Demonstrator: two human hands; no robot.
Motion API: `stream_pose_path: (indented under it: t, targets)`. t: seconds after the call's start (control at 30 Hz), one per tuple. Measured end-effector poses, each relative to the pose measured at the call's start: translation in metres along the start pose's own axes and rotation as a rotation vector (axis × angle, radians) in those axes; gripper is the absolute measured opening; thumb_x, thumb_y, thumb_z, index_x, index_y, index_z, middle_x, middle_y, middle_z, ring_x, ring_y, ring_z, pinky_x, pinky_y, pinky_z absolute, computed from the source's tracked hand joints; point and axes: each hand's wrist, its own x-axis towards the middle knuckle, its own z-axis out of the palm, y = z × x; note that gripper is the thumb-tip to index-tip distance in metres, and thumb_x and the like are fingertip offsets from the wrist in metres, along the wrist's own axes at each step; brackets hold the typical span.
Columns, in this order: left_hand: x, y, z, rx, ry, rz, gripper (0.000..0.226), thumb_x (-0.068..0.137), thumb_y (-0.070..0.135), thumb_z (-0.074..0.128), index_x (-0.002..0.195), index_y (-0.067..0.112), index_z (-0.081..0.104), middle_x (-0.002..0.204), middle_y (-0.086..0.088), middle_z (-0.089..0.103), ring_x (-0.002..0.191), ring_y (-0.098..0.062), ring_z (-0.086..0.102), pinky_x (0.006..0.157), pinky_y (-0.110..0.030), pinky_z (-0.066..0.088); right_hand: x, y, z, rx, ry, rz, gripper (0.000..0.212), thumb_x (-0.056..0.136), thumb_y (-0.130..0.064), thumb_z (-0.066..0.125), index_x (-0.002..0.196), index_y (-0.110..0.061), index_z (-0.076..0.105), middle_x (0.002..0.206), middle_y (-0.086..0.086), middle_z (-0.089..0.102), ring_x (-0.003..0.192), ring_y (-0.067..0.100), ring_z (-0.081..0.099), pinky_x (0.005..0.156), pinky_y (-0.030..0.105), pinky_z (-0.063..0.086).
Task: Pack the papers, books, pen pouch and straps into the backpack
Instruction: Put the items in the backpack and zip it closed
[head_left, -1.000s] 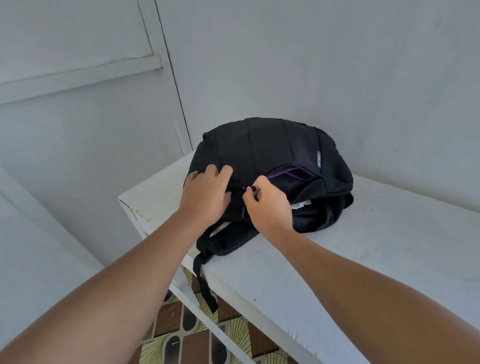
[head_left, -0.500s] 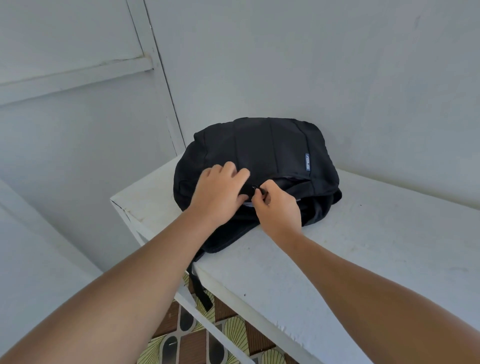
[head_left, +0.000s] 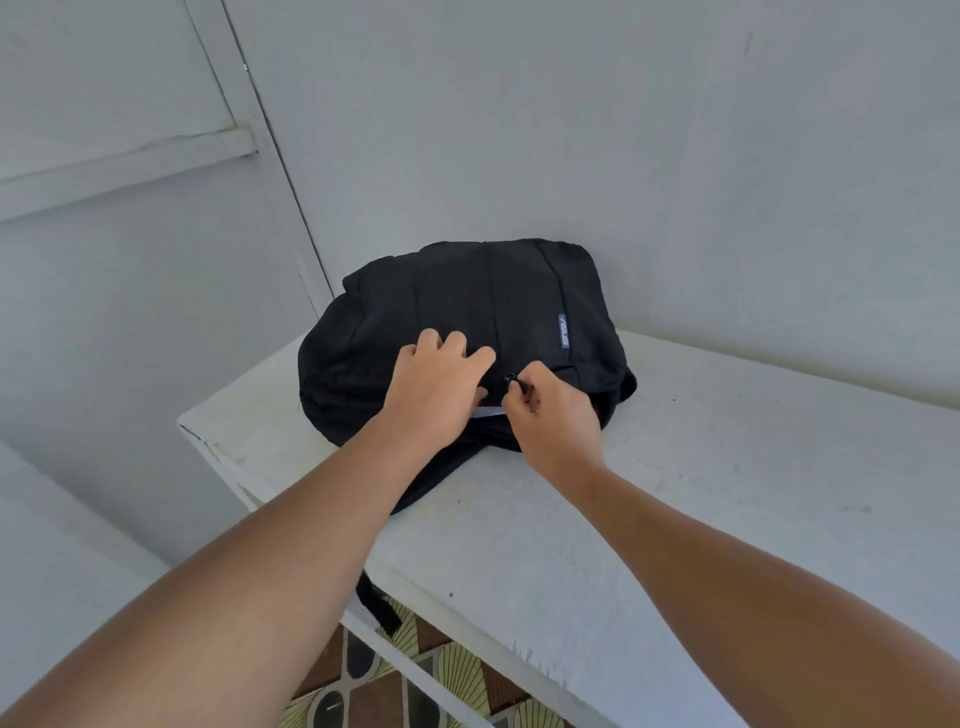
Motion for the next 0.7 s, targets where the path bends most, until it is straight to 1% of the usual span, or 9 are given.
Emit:
stream_pose_path:
  t: [0.07,0.13,0.2,0.27,0.43,0.5,0.6,0.67,0.7]
  targets:
    - [0.002,0.001,0.004,-0.005,-0.006,-0.030,0.020,0.094,0.028,0.067,0.112,0.026,0.057,0.099,0.002,0.057,0.096,-0.028,0.051,0.070,-0.035,0.036,0.000,0.002,-0.004,-0.032,-0.005,-0.012,0.023,0.104,-0.032,0.051,0.083,-0.022,0.048,0.064,-0.002,0.056,0.055,0.011,0.044,0.052,0.036,0.041]
    - [0.003,-0.001,0.006,0.010,-0.002,-0.018,0.016,0.093,0.023,0.069,0.105,0.024,0.058,0.090,0.003,0.057,0.089,-0.027,0.051,0.063,-0.034,0.033,0.003,0.007,-0.013,-0.012,0.048,0.027,0.021,0.102,-0.031,0.052,0.083,-0.023,0.049,0.064,-0.003,0.057,0.056,0.012,0.047,0.053,0.037,0.044]
    - [0.001,-0.005,0.006,-0.016,0.020,0.002,0.007,0.097,0.023,0.065,0.100,0.020,0.059,0.085,0.002,0.058,0.085,-0.028,0.052,0.057,-0.034,0.034,0.010,0.016,-0.024,0.088,0.145,0.142,0.021,0.102,-0.029,0.052,0.082,-0.021,0.049,0.065,-0.005,0.055,0.058,0.012,0.049,0.053,0.034,0.041]
    - [-0.002,-0.008,0.005,-0.065,0.045,0.019,0.009,0.099,0.024,0.063,0.095,0.017,0.058,0.081,0.001,0.057,0.083,-0.028,0.051,0.053,-0.034,0.039,0.013,0.025,-0.032,0.113,0.191,0.234,0.021,0.103,-0.029,0.051,0.084,-0.019,0.051,0.067,-0.007,0.055,0.061,0.012,0.050,0.052,0.029,0.036]
    - [0.000,-0.012,-0.001,-0.167,-0.008,0.003,0.018,0.100,0.030,0.062,0.090,0.020,0.049,0.082,0.005,0.054,0.083,-0.021,0.048,0.062,-0.038,0.050,0.007,0.028,-0.025,0.181,0.160,0.261,0.019,0.106,-0.032,0.051,0.094,-0.017,0.051,0.073,-0.006,0.058,0.066,0.013,0.055,0.057,0.030,0.041]
    - [-0.005,-0.017,-0.006,-0.202,0.015,0.003,0.019,0.095,0.027,0.068,0.093,0.022,0.050,0.085,0.006,0.053,0.082,-0.019,0.049,0.070,-0.036,0.051,0.001,0.026,-0.020,0.178,0.144,0.215,0.020,0.105,-0.033,0.057,0.098,-0.017,0.047,0.072,-0.005,0.056,0.065,0.014,0.056,0.055,0.032,0.044]
    - [-0.025,-0.029,0.001,-0.164,0.109,-0.079,0.026,0.084,0.021,0.077,0.096,0.019,0.054,0.098,0.000,0.053,0.092,-0.024,0.050,0.085,-0.040,0.049,-0.011,0.023,-0.008,0.044,0.090,0.012,0.025,0.101,-0.034,0.063,0.090,-0.023,0.044,0.071,-0.006,0.052,0.062,0.010,0.050,0.055,0.034,0.046]
    - [-0.040,-0.036,0.011,-0.176,0.106,-0.164,0.027,0.083,0.020,0.080,0.094,0.019,0.055,0.102,-0.002,0.050,0.095,-0.027,0.050,0.084,-0.041,0.051,-0.017,0.018,0.009,-0.076,-0.006,-0.121,0.022,0.099,-0.039,0.063,0.089,-0.027,0.048,0.080,-0.009,0.055,0.075,0.010,0.052,0.060,0.033,0.049]
    - [-0.046,-0.039,0.015,-0.200,0.086,-0.185,0.027,0.082,0.019,0.081,0.093,0.018,0.056,0.103,-0.003,0.049,0.094,-0.027,0.051,0.080,-0.040,0.052,-0.017,0.014,0.019,-0.126,-0.057,-0.162,0.019,0.099,-0.044,0.063,0.095,-0.028,0.052,0.088,-0.012,0.057,0.083,0.010,0.053,0.064,0.033,0.051]
